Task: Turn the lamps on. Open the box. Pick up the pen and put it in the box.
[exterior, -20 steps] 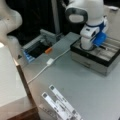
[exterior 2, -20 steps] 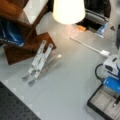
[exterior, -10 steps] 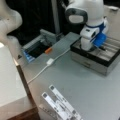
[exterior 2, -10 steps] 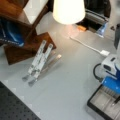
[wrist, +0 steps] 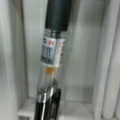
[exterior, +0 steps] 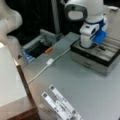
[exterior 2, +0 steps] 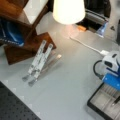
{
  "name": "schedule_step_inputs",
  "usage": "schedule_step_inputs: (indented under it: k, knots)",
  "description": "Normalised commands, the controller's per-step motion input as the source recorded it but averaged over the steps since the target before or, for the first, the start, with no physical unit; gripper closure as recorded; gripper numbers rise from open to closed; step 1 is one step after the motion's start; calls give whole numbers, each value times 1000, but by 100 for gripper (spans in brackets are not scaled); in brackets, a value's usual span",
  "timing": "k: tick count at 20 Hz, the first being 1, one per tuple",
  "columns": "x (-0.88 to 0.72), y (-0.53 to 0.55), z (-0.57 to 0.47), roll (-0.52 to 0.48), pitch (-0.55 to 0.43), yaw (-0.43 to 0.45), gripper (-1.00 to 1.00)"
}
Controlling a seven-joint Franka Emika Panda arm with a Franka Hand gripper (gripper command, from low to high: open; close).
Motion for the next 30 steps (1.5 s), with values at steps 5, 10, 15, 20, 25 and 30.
schedule_step_inputs:
  k: [5, 10, 15, 20, 25, 30]
  knots:
    - [123, -170, 279, -204, 118, 32, -100]
    - [162, -326, 341, -145, 145, 93, -100]
    - [125, -424, 332, -140, 176, 121, -100]
    - [93, -434, 229, -102, 160, 139, -100]
    - [101, -552, 156, -63, 111, 185, -100]
    - [46, -465, 111, -73, 61, 162, -100]
